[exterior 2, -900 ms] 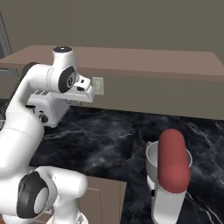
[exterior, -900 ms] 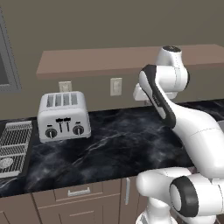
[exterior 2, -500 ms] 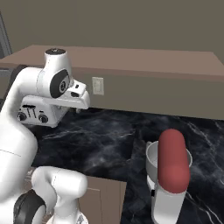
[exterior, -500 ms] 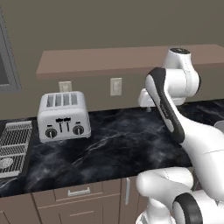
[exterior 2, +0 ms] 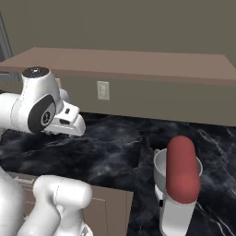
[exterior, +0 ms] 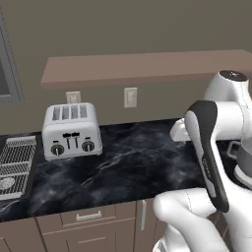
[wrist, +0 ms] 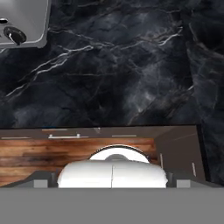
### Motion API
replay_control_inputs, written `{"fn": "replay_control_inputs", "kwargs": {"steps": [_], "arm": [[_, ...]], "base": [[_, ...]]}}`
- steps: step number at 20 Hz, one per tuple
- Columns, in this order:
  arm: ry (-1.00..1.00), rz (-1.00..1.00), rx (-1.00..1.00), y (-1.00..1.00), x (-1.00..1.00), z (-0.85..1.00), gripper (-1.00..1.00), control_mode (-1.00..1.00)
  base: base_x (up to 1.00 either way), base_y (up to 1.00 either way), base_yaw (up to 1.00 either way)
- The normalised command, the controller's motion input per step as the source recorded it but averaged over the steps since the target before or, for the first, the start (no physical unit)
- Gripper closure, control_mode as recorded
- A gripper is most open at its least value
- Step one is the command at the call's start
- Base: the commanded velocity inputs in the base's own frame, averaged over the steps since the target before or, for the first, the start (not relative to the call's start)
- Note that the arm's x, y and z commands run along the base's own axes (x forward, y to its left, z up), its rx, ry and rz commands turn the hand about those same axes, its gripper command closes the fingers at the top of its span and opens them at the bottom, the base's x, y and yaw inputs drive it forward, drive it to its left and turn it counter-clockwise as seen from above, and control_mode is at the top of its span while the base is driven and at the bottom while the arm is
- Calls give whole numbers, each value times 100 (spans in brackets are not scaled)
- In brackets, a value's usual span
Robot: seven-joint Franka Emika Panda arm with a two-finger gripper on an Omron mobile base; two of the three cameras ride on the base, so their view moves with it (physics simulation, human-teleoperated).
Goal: Navigate to the electric kettle.
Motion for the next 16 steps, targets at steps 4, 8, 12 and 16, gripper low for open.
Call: {"fn": "replay_control_inputs", "kwargs": {"steps": [4,8,12,16], "arm": [[-1,0,0,-11,-100,3,-100,-100],[0,0,0,0,-64,19,-100,-100],[0,0,0,0,-5,11,-100,100],[0,0,0,0,0,0,-100,100]], "base": [[0,0,0],[0,0,0],[-4,2,0],[-29,46,4]]}}
